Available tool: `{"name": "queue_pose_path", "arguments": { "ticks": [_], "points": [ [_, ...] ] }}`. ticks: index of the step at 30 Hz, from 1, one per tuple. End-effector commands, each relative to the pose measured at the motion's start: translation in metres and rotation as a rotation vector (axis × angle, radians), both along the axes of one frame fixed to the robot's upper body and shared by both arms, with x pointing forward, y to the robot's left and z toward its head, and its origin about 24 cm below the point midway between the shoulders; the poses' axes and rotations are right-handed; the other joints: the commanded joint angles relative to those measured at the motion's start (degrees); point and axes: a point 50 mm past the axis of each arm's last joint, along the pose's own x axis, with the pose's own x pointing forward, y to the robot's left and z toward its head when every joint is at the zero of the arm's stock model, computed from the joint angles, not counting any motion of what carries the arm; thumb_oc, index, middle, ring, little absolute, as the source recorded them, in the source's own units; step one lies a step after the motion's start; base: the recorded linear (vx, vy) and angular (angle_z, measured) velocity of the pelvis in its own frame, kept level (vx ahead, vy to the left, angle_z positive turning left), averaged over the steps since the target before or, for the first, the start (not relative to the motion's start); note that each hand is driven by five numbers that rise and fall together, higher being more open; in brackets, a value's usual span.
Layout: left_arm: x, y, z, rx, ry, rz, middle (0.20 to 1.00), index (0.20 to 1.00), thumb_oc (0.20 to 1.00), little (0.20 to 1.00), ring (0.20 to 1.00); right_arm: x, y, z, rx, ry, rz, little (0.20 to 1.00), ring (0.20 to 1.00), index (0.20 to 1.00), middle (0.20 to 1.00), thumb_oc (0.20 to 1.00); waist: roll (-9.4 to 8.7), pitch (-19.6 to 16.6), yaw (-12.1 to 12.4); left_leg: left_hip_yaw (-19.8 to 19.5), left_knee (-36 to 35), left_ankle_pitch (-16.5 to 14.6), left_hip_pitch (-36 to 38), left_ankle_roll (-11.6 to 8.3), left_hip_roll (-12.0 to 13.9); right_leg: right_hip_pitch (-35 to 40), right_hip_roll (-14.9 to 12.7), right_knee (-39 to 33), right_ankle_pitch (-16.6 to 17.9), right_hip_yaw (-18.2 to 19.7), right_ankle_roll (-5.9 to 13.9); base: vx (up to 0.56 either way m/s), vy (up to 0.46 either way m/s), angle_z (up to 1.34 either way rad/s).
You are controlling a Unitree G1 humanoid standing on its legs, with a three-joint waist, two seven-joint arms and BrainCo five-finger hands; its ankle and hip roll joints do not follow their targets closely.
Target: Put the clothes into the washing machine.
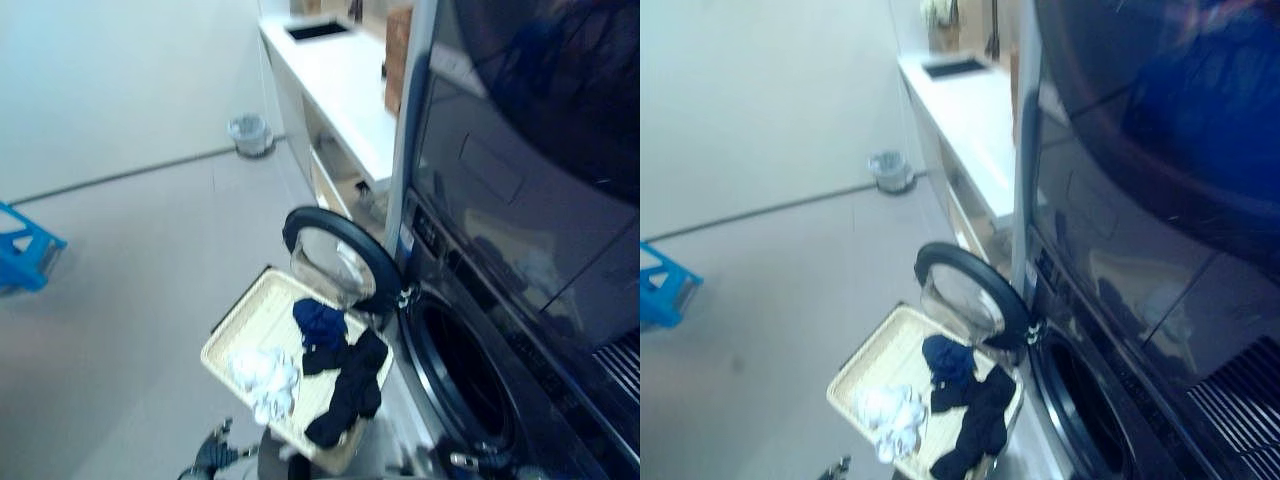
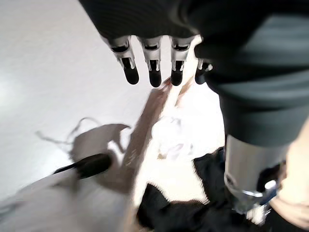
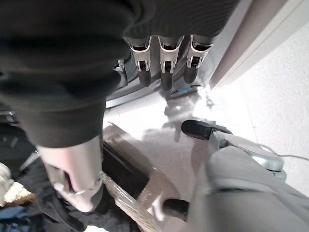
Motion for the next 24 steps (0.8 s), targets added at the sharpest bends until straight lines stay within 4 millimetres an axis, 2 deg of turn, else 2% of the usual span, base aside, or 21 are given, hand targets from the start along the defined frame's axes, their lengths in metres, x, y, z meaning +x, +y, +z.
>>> {"name": "queue_pose_path", "arguments": {
  "ticks": [1,2,5,6,10,13,18,24],
  "points": [
    [0.055,0.016,0.051,0.052,-0.311,0.121,1.000,1.000,1.000,1.000,1.000,0.045,0.011,0.024,0.019,-0.199,-0.002,1.000,1.000,1.000,1.000,1.000,-3.47,4.96,2.54,-0.22,-0.03,-5.62,1.34,0.43,-1.33,-6.24,-3.67,3.87,0.03,2.53,3.76,-0.21,0.043,0.14],
    [0.068,0.017,0.067,0.073,-0.403,0.133,1.000,1.000,1.000,1.000,1.000,0.057,0.009,0.033,0.016,-0.243,-0.010,1.000,1.000,1.000,1.000,1.000,-3.43,6.54,2.71,-0.96,-0.03,-5.21,-0.45,0.55,-1.66,-8.33,-3.48,4.67,0.21,2.49,3.66,-0.12,0.025,0.03],
    [0.087,0.018,0.093,0.102,-0.532,0.160,1.000,1.000,1.000,1.000,1.000,0.072,0.006,0.045,0.005,-0.295,-0.005,1.000,1.000,1.000,1.000,1.000,-3.57,8.72,3.09,-1.95,-0.03,-4.64,-2.97,0.57,-2.04,-11.10,-3.51,5.73,0.54,2.54,3.84,-0.09,0.010,0.06],
    [0.104,0.019,0.120,0.149,-0.640,0.179,1.000,1.000,1.000,1.000,1.000,0.088,0.004,0.058,-0.002,-0.349,0.005,1.000,1.000,1.000,1.000,1.000,-4.15,10.60,3.38,-2.01,-0.03,-4.05,-5.08,0.62,-2.27,-13.59,-3.50,6.72,0.87,2.48,4.12,-0.12,-0.004,0.12],
    [0.121,0.018,0.149,0.259,-0.754,0.178,1.000,1.000,1.000,1.000,1.000,0.107,0.004,0.077,-0.009,-0.426,0.023,1.000,1.000,1.000,1.000,1.000,-5.09,12.27,3.75,-2.02,0.56,-3.47,-7.76,0.63,-2.65,-16.85,-3.39,8.30,1.29,2.09,4.30,-0.08,-0.018,0.00],
    [0.140,0.023,0.197,0.496,-0.920,0.168,1.000,1.000,1.000,1.000,1.000,0.131,0.015,0.104,-0.050,-0.543,0.112,1.000,1.000,1.000,1.000,1.000,-7.30,12.27,3.43,-1.99,5.99,-3.81,-16.57,0.10,-2.92,-24.60,-3.15,11.32,1.73,1.73,4.37,-0.07,-0.057,0.04],
    [0.152,0.020,0.235,0.737,-1.067,0.102,1.000,1.000,1.000,1.000,1.000,0.144,0.024,0.125,-0.125,-0.646,0.198,1.000,1.000,1.000,1.000,1.000,-8.27,12.27,2.17,-1.89,10.69,-4.02,-24.90,-0.27,-3.33,-32.15,-3.04,14.33,2.18,1.34,4.66,-0.06,-0.041,-0.01],
    [0.162,0.012,0.260,0.950,-1.165,0.014,1.000,1.000,1.000,1.000,1.000,0.157,0.020,0.151,-0.247,-0.720,0.250,1.000,1.000,1.000,1.000,1.000,-7.67,12.27,0.95,-1.45,16.17,-4.51,-33.04,-0.58,-4.03,-40.01,-2.98,18.86,1.82,1.27,4.50,-0.04,0.017,0.04]
  ]
}}
